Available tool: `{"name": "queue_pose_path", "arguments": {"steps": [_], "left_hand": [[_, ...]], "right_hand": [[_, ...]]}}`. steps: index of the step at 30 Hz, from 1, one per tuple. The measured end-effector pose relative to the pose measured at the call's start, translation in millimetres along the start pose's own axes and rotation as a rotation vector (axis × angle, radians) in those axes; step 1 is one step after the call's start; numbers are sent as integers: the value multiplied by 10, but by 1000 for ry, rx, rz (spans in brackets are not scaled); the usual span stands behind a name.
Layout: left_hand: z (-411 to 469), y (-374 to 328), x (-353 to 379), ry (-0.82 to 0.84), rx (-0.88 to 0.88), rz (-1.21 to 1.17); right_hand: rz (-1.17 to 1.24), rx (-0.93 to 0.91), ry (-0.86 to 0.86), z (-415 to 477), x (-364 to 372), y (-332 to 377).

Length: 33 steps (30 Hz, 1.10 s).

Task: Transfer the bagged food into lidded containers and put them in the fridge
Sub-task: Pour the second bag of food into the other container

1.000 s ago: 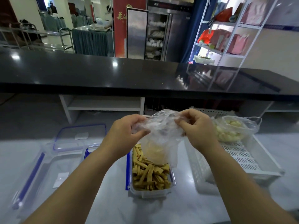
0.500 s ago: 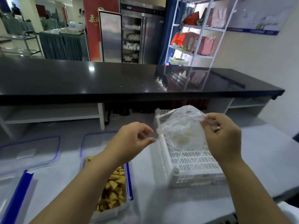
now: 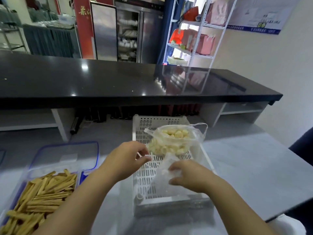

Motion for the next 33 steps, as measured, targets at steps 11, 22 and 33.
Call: {"name": "queue_pose_path", "arguments": {"steps": [11,22,33], "left_hand": [[307,-198,-167,-177,-14,-53],[936,-383,158,-1,-428,77],[1085,-284,30,-264,-363,-516]], "right_hand": [[165,-12,-281,-150,-726,-198],[83,261,-478,640,-763,-791],[407,61,-665,915,-1017,-665]]}}
Point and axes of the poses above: each hand's wrist, its own z-axis towards the middle knuckle, its own x-axis out of the palm, y = z × x, the point moved 2 cm from there along z, towards the middle knuckle, and after that the axes turned 4 degrees about y, right-handed, at the moved point
